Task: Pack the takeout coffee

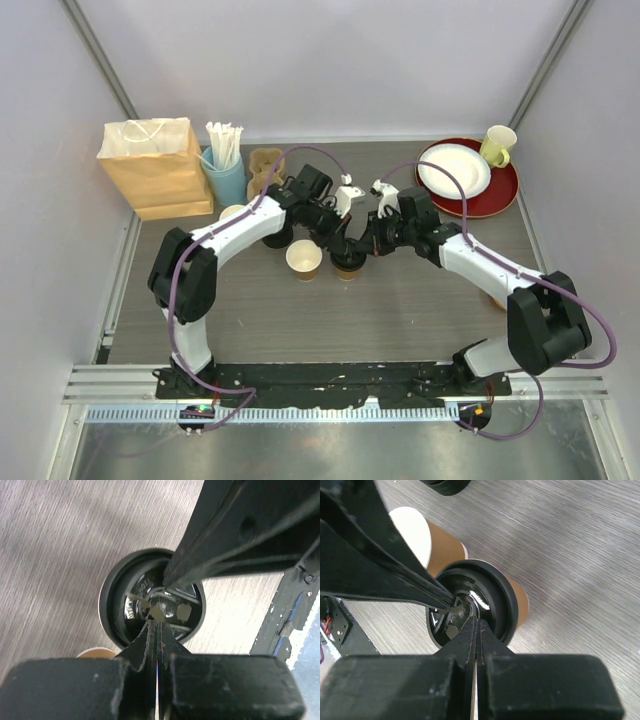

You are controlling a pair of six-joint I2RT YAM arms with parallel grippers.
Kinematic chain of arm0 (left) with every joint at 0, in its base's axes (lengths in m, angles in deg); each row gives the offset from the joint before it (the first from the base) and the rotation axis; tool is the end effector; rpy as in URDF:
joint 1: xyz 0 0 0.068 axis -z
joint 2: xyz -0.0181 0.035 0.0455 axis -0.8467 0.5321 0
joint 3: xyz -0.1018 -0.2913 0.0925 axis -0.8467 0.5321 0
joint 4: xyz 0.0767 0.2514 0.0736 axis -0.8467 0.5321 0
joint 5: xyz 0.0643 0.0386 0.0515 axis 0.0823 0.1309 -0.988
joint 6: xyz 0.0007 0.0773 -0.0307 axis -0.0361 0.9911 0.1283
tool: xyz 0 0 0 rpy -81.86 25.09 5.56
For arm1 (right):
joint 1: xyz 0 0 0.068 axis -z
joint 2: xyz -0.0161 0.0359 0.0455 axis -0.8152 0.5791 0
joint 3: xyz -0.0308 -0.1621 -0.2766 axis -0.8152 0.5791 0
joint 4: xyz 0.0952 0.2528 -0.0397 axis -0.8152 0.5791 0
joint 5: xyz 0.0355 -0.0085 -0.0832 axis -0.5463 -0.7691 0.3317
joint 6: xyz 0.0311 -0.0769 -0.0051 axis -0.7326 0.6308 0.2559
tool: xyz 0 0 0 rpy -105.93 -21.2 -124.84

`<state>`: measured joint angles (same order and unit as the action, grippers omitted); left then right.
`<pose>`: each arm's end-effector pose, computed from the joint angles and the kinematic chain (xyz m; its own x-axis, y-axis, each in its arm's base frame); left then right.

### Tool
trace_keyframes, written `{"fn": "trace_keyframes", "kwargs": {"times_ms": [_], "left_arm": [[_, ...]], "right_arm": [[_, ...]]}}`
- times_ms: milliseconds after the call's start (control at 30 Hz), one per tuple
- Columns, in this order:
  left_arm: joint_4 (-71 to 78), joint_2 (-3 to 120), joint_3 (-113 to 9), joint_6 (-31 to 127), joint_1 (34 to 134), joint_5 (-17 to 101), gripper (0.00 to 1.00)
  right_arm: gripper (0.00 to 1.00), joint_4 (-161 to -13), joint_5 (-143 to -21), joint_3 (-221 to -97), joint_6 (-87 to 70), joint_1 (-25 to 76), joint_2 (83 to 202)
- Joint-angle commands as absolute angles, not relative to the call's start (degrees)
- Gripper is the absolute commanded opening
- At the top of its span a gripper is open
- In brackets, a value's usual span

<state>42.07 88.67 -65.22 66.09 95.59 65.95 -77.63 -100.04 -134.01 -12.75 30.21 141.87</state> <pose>0.3261 -0.3010 0.2697 -0.5728 0.5627 -0.5960 0.8185 0.4319 -0.3789 0.2855 0.1642 0.2598 -0.6976 -0.1304 -0.7045 -0.5558 0.7190 0.4173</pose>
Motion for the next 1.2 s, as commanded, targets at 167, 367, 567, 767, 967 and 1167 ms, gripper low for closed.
{"fn": "trace_keyframes", "kwargs": {"times_ms": [167, 367, 567, 767, 967, 1167], "left_arm": [[41.3, 87.8, -64.1, 67.2, 95.3, 65.5, 0.0], [43.5, 84.4, -68.4, 66.8, 95.1, 68.6, 0.0], [46.2, 82.2, -71.5, 65.7, 91.9, 71.3, 0.0], [45.9, 78.7, -70.0, 64.7, 85.0, 70.5, 0.0], [45.1, 75.6, -66.4, 65.1, 79.8, 70.5, 0.0], [45.1, 75.1, -65.6, 65.6, 79.2, 70.5, 0.0]], "right_arm": [[0.01, -76.5, -96.9, -133.7, -11.9, 30.1, 141.8], [0.01, -74.4, -99.1, -138.1, -11.4, 29.9, 140.9], [0.01, -73.9, -99.9, -143.0, -9.8, 27.8, 141.5], [0.01, -74.3, -100.7, -147.0, -8.1, 24.5, 143.2], [0.01, -80.1, -103.4, -143.2, -8.8, 23.7, 147.0], [0.01, -80.3, -100.5, -138.4, -9.0, 24.1, 153.3]]}}
